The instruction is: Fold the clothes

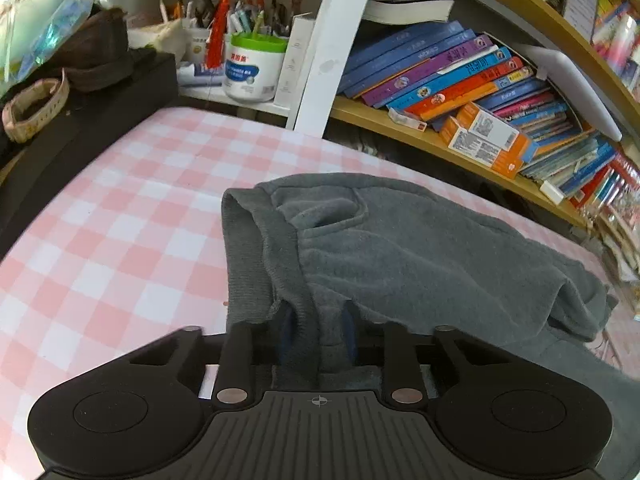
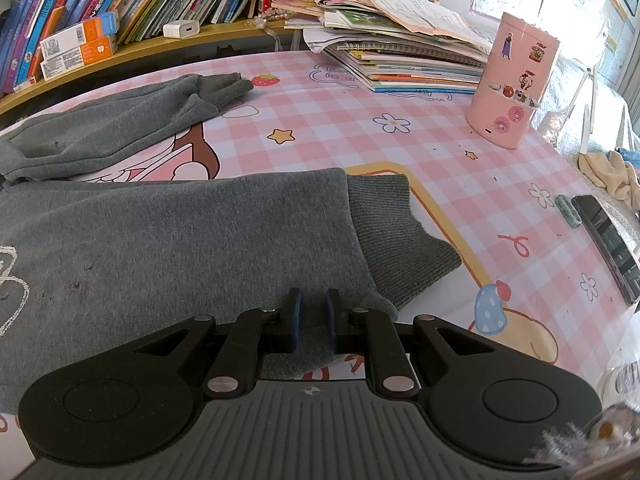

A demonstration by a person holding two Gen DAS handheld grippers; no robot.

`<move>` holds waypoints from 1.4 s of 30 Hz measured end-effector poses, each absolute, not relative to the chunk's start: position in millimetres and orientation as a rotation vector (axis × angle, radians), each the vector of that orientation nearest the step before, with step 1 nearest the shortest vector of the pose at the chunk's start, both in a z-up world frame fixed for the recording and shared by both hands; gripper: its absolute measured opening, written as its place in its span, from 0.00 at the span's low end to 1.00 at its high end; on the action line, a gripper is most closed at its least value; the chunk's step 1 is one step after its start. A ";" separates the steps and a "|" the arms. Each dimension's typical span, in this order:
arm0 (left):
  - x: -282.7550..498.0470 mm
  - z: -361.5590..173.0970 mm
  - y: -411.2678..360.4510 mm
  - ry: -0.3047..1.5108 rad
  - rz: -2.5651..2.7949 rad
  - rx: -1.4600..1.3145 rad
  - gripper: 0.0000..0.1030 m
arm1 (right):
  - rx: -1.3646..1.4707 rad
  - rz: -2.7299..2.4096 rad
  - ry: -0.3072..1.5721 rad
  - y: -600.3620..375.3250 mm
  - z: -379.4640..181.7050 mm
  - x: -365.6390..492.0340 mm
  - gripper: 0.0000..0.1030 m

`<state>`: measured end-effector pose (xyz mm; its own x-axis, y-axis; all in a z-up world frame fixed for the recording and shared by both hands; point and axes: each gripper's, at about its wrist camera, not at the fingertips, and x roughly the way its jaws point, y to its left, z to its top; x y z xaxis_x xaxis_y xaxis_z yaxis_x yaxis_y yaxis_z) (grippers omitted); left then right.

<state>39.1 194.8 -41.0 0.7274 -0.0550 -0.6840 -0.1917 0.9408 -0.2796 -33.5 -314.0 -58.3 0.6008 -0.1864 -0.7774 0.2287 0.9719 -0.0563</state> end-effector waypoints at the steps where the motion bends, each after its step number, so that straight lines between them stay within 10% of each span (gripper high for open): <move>1: 38.5 -40.8 196.7 0.755 0.087 -0.354 0.02 | 0.051 -0.241 0.894 -313.8 -58.4 -33.6 0.13; 11: 6.3 1.9 227.5 0.542 0.158 -0.444 0.01 | 0.063 -0.197 0.911 -310.6 -56.5 -33.4 0.13; 20: 2.9 -48.2 246.3 0.707 0.183 -0.522 0.13 | 0.042 -0.136 0.916 -302.4 -56.5 -32.0 0.16; 42: -67.6 -46.8 252.0 0.783 0.206 -0.534 0.02 | 0.064 -0.100 0.910 -296.9 -50.3 -40.2 0.36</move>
<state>-67.6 252.0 -46.8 0.6974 -0.0181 -0.7165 -0.3680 0.8488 -0.3796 -40.2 -296.9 -50.3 0.6093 -0.0596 -0.7907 0.1141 0.9934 0.0131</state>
